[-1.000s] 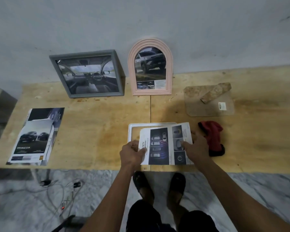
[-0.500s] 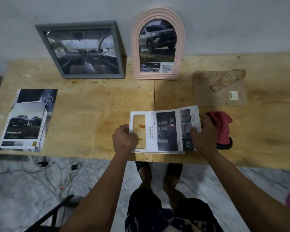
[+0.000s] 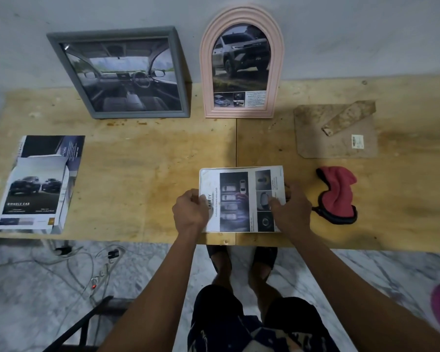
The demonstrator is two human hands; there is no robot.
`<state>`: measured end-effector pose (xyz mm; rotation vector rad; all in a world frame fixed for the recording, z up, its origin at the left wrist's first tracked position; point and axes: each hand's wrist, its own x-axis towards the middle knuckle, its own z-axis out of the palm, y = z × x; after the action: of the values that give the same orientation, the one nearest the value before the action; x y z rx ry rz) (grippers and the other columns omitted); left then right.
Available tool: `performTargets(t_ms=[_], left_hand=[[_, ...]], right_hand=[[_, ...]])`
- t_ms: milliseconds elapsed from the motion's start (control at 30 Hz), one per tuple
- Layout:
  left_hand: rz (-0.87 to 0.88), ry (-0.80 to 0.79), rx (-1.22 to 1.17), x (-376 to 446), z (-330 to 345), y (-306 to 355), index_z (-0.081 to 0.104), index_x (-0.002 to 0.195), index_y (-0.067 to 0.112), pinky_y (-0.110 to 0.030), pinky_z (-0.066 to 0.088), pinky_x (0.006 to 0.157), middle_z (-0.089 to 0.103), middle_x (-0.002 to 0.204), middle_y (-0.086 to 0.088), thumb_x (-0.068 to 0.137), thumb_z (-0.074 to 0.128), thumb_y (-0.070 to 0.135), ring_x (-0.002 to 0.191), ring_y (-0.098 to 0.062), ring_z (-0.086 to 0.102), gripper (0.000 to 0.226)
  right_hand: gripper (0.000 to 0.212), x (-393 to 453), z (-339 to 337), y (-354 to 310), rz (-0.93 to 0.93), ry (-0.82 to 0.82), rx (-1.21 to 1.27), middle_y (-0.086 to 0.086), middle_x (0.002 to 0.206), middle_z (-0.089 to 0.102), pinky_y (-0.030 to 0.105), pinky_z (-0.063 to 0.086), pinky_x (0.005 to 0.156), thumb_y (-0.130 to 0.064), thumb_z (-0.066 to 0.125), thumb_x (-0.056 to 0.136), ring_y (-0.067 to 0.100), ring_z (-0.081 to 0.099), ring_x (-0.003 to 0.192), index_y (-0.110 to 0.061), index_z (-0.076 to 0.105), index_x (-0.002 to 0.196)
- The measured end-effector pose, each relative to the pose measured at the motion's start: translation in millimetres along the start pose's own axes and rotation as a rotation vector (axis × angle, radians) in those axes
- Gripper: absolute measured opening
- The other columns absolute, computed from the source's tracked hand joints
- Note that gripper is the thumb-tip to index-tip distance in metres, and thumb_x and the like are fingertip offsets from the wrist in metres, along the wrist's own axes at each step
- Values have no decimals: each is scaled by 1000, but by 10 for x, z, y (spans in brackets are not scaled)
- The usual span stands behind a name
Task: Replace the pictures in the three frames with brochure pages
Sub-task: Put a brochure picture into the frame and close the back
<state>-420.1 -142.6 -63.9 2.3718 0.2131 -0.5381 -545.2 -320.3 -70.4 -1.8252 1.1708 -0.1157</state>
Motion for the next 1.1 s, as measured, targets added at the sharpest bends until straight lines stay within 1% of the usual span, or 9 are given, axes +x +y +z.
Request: performTargets(t_ms=[100,167,267,433,533,667,767,933,1100], left_hand=[[12,-10,-19,3,4,-22,72,97,15,-28,48,73,68,78,2,92,68,23,80,-23,64,11],[19,-23,-21,-6,0,-30,72,94,15,-26,47,70,65,73,7,89,71,22,76,-20,64,9],[20,-34,-6,-7,0,-46,70,98,16,-27,48,70,68,79,3,86,74,20,76,-19,64,13],[25,-40,16,7,2,-44,68,105,16,-33,55,76,68,86,2,85,76,18,82,-21,66,22],[40,-41,23,20,5,-50,68,104,16,-37,57,77,70,86,-1,84,76,17,83,-23,67,22],[38,-46,33,33,1,-39,68,105,17,-38,57,77,71,90,-2,84,77,19,84,-24,66,24],[42,-60,45,41,-8,-42,67,104,18,-34,54,74,70,90,-1,84,77,20,84,-24,66,23],[75,-96,83,66,-49,-40,59,93,24,-29,46,69,66,85,2,86,76,21,80,-21,64,18],[132,-130,121,114,-85,-82,65,103,16,-26,45,64,70,86,-1,86,74,31,76,-20,64,25]], right_hand=[[34,3,96,24,-39,7,-91,5,104,61,28,49,65,-16,65,84,21,61,90,-18,58,117],[37,2,136,15,-33,23,-197,10,112,57,33,48,68,-20,65,85,27,57,100,-19,57,121],[45,-27,159,-28,-16,35,-311,10,125,50,41,51,75,-25,63,86,30,49,114,-21,48,128],[62,-62,132,-90,-57,21,-437,11,131,40,43,50,76,-30,64,86,31,41,118,-24,34,140],[57,-58,121,-80,-100,-28,-570,9,135,36,47,51,82,-32,60,90,32,36,121,-26,37,142],[50,-60,153,-63,-92,-62,-524,9,140,30,44,50,85,-34,54,94,31,33,126,-26,40,142],[50,-63,167,-90,-75,-65,-514,9,141,28,44,49,86,-37,52,95,30,33,127,-26,39,142],[48,-68,146,-134,-51,-76,-536,8,140,29,45,49,84,-40,51,96,29,34,128,-27,38,140],[50,-78,120,-148,-20,-87,-515,5,145,28,46,49,87,-43,53,94,27,35,130,-28,39,140]])
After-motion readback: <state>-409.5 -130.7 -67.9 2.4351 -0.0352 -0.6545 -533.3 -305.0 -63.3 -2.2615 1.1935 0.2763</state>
